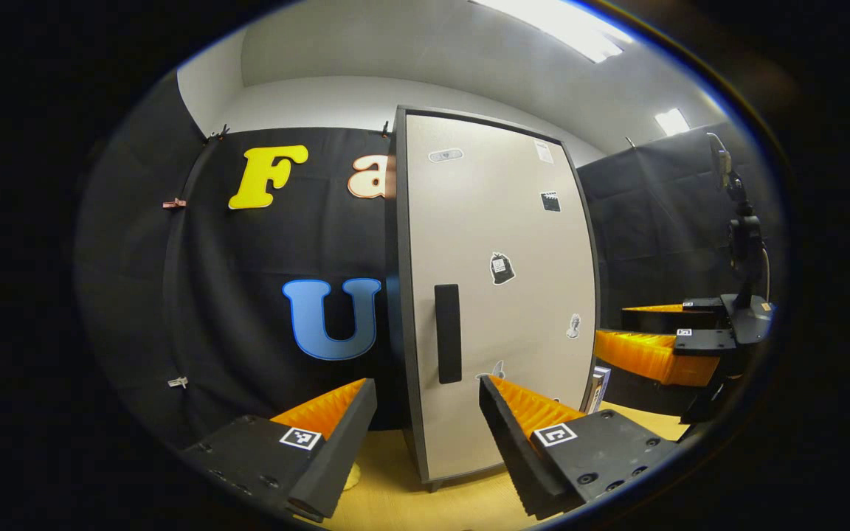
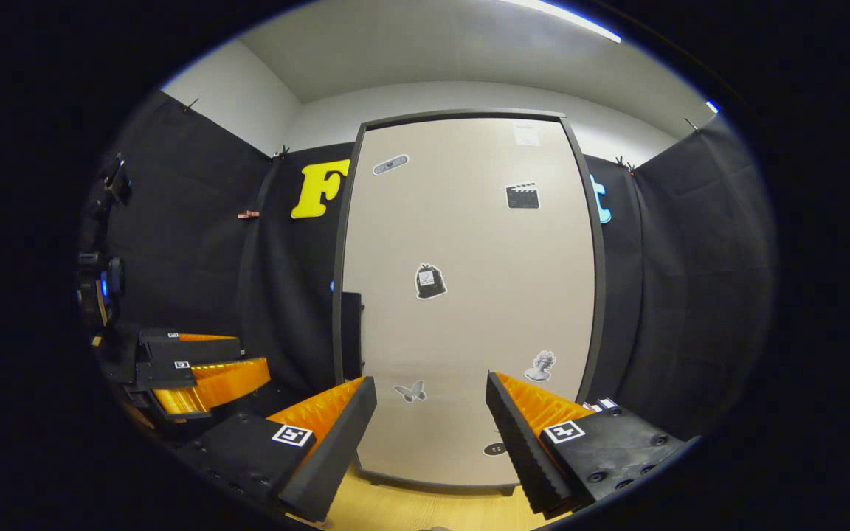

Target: Open the cabinet door with the right hand, grasp the bottle in the cabinet with the left hand and place it on the coaster, then close the cabinet door with the right hand.

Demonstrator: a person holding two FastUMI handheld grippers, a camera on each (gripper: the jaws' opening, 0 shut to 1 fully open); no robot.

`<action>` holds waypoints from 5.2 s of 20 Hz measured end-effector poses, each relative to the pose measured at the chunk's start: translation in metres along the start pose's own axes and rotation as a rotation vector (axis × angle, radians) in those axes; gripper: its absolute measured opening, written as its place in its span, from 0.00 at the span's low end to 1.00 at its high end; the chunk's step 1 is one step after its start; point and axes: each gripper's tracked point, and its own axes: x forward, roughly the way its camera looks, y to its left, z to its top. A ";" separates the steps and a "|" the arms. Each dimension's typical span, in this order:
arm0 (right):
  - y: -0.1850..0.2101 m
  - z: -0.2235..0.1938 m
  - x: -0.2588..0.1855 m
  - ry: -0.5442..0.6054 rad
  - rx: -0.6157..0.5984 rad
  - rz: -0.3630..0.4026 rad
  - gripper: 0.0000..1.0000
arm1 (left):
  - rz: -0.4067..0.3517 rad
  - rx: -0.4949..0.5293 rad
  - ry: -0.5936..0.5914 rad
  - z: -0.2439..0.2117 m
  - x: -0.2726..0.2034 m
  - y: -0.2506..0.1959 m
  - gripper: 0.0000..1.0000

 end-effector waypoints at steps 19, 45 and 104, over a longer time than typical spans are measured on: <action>0.116 -0.005 0.127 -0.086 -0.029 0.025 0.94 | 0.173 -0.026 0.039 -0.035 -0.040 0.136 0.89; 0.103 -0.044 0.146 0.071 -0.015 -0.058 0.16 | 0.125 -0.030 0.081 -0.049 -0.036 0.152 0.89; -0.153 0.002 -0.124 0.102 0.156 -0.116 0.08 | -0.197 0.042 -0.026 -0.010 0.108 -0.174 0.92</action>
